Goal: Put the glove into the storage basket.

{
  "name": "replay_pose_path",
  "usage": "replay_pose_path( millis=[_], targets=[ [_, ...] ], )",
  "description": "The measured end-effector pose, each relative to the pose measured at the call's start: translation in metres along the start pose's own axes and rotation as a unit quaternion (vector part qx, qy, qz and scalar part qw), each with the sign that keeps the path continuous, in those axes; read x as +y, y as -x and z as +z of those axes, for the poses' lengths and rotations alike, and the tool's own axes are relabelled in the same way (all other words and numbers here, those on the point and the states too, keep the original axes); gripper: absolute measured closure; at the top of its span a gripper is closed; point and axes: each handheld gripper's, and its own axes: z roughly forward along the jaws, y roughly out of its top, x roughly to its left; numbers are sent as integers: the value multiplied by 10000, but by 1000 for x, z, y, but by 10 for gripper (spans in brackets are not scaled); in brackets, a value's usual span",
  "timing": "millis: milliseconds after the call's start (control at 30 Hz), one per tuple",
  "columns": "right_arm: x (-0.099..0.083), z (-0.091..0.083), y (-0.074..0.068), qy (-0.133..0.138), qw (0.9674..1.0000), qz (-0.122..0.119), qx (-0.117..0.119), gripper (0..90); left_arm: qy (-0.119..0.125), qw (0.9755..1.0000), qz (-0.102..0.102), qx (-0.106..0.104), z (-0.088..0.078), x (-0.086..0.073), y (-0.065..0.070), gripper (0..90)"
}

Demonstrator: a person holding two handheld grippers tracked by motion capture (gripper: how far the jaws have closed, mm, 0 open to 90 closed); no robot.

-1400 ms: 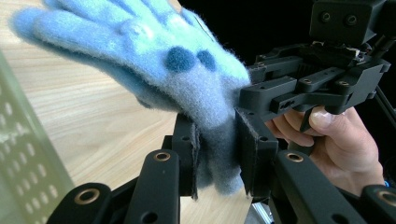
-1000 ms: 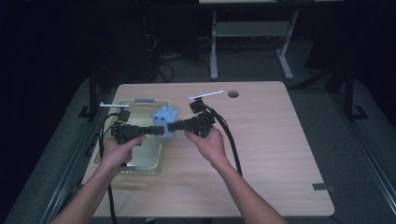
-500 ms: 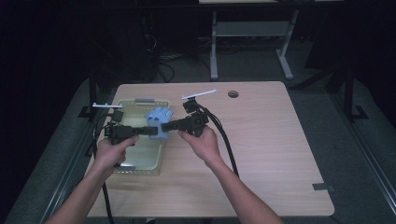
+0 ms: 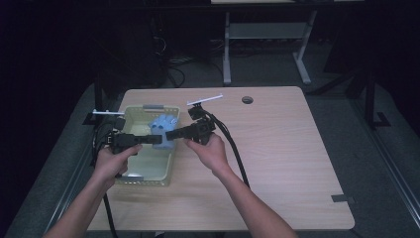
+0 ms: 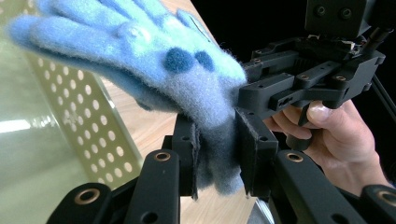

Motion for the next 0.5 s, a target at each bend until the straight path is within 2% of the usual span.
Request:
replay_pose_path(
  millis=[233, 500],
  targets=[
    [7, 12, -4, -62, 9999, -122, 50, 720, 22, 10000, -30, 11, -13, 0, -7, 706],
    [11, 26, -5, -82, 9998, -83, 166, 720, 32, 9999, -108, 69, -24, 0, -14, 707]
  ],
)
